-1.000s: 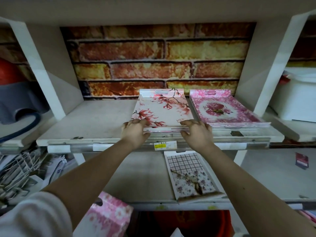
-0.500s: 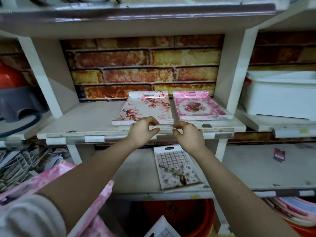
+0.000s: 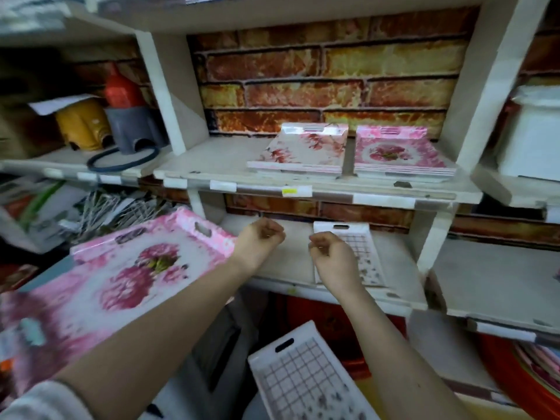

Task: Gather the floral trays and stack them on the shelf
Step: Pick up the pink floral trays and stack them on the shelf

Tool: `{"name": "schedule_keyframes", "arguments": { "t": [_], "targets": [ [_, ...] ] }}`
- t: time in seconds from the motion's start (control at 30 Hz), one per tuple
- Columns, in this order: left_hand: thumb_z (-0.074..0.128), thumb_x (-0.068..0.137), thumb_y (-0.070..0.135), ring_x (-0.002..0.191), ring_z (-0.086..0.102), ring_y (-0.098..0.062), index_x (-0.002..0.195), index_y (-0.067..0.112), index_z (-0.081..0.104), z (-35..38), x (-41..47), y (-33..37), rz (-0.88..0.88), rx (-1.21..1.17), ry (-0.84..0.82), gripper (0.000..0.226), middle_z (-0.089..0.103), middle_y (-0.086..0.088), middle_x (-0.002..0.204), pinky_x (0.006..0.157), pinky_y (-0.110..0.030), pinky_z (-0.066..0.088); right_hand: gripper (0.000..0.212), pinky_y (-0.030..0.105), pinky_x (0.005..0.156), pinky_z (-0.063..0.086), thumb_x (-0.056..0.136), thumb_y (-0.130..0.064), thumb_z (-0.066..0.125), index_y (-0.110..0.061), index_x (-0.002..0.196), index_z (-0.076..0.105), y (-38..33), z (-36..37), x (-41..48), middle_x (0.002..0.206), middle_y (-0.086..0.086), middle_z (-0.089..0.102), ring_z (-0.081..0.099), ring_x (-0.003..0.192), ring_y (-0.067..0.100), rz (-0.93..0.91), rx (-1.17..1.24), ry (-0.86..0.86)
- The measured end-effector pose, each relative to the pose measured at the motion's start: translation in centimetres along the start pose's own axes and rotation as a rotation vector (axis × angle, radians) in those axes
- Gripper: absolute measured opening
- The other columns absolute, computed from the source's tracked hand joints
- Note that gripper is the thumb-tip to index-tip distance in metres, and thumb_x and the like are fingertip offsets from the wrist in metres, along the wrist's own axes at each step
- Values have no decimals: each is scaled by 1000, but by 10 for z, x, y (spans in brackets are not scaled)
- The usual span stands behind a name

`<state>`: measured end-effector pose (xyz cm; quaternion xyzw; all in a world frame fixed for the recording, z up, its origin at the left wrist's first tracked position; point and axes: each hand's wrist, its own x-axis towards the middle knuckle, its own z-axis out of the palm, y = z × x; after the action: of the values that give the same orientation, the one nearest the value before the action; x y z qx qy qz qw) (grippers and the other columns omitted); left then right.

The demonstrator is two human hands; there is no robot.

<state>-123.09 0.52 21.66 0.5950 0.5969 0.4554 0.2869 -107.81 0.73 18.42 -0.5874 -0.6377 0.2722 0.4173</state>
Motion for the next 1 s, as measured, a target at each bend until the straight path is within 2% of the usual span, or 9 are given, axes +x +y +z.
{"name": "schedule_keyframes", "arguments": {
  "t": [0.1, 0.23, 0.37, 0.47, 0.57, 0.63, 0.73, 0.83, 1.0],
  "targets": [
    [64, 85, 10, 81, 56, -13, 90, 8, 65, -33, -27, -12, -81, 46, 90, 6, 62, 0, 82, 69, -19, 43, 19, 30, 83, 48, 89, -18, 55, -16, 107, 63, -10, 27, -20, 101, -1, 67, 63, 97, 20, -18, 65, -81],
    [60, 84, 10, 72, 56, -11, 85, 14, 64, -79, -53, -28, -147, 113, 224, 6, 62, 1, 80, 61, -18, 44, 23, 37, 88, 50, 88, -17, 56, -13, 110, 62, -35, 61, -43, 105, 6, 68, 63, 98, 24, -123, 6, -181],
    [57, 85, 6, 79, 59, -23, 85, 9, 63, -123, -75, -49, -215, 93, 265, 7, 66, -8, 83, 70, -29, 47, 19, 35, 81, 51, 88, -20, 56, -15, 106, 61, -60, 91, -59, 101, 4, 67, 62, 92, 23, -207, -43, -236],
    [59, 86, 9, 74, 57, -20, 76, 16, 61, -152, -88, -62, -222, 77, 291, 12, 64, -1, 77, 66, -27, 44, 20, 35, 80, 52, 88, -22, 56, -16, 107, 61, -77, 113, -69, 101, 2, 67, 63, 92, 20, -275, -80, -254],
    [59, 86, 8, 59, 55, -10, 72, 22, 60, -186, -99, -74, -195, 77, 316, 20, 60, 4, 69, 54, -21, 44, 23, 35, 82, 53, 88, -22, 57, -16, 110, 61, -97, 143, -82, 106, 2, 67, 64, 94, 20, -344, -99, -279],
    [58, 86, 6, 52, 55, 1, 77, 17, 60, -213, -105, -86, -182, 110, 317, 15, 59, 4, 69, 46, -7, 40, 24, 37, 82, 52, 88, -24, 56, -17, 111, 60, -112, 169, -92, 109, 1, 67, 64, 95, 20, -372, -119, -313],
    [58, 87, 10, 65, 55, -3, 80, 19, 59, -240, -114, -99, -159, 174, 294, 11, 60, 8, 74, 54, -8, 40, 26, 35, 82, 52, 89, -25, 55, -18, 113, 59, -125, 193, -104, 111, 0, 66, 64, 95, 20, -365, -112, -343],
    [58, 87, 13, 75, 57, -12, 81, 20, 59, -288, -120, -129, -179, 230, 252, 10, 62, 8, 79, 69, -24, 45, 25, 36, 79, 53, 89, -27, 55, -17, 112, 59, -150, 239, -124, 105, 1, 68, 64, 92, 21, -322, -125, -330],
    [54, 87, 13, 79, 58, -23, 92, 5, 62, -348, -119, -176, -203, 382, 219, 12, 64, -6, 85, 69, -28, 42, 21, 31, 66, 54, 90, -26, 53, -18, 109, 59, -170, 289, -157, 99, -3, 69, 64, 75, 14, -291, -173, -337]
  ]
}}
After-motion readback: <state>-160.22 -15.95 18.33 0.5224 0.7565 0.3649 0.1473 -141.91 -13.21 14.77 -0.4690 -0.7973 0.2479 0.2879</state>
